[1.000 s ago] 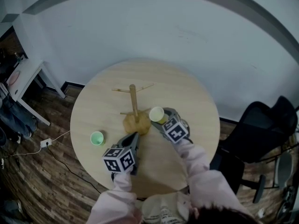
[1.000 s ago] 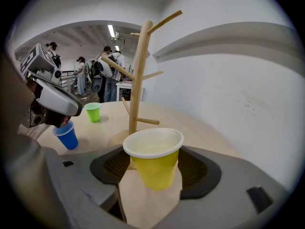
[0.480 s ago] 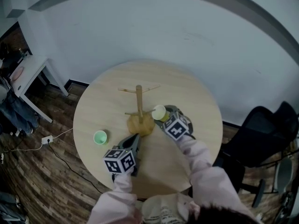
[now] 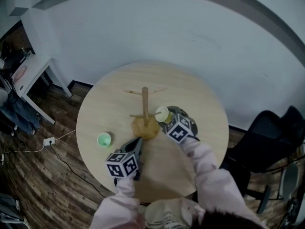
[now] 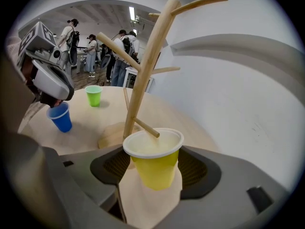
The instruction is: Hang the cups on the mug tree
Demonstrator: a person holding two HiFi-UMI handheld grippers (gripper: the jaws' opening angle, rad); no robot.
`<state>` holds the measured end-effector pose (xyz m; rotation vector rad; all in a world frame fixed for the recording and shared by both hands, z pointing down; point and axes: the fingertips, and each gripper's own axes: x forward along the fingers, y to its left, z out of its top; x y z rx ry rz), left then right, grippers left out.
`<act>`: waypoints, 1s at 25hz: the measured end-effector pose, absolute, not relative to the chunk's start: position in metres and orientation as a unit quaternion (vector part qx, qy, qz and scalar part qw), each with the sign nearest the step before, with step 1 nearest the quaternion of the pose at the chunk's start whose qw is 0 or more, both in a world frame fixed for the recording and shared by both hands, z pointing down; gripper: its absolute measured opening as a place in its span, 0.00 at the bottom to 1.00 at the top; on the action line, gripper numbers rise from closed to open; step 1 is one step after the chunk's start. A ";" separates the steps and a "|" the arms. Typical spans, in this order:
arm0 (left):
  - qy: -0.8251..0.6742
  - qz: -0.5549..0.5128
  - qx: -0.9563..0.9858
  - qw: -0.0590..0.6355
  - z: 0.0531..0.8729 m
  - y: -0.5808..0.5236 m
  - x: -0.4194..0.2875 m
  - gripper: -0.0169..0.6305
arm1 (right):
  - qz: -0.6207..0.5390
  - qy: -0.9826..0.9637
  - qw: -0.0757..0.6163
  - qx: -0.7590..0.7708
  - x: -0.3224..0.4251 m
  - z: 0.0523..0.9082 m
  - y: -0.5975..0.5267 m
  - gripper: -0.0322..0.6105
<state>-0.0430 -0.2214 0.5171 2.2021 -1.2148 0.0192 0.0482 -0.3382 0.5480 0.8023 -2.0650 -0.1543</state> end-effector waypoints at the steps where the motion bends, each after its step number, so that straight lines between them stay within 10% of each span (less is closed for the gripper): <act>1: -0.460 0.007 0.833 0.309 0.517 -0.221 -0.043 0.03 | -0.067 -0.830 0.450 0.323 0.048 0.547 -0.338 0.52; 25: -0.473 -0.002 0.823 0.314 0.518 -0.217 -0.051 0.03 | -0.218 -0.772 0.537 0.261 0.028 0.555 -0.335 0.52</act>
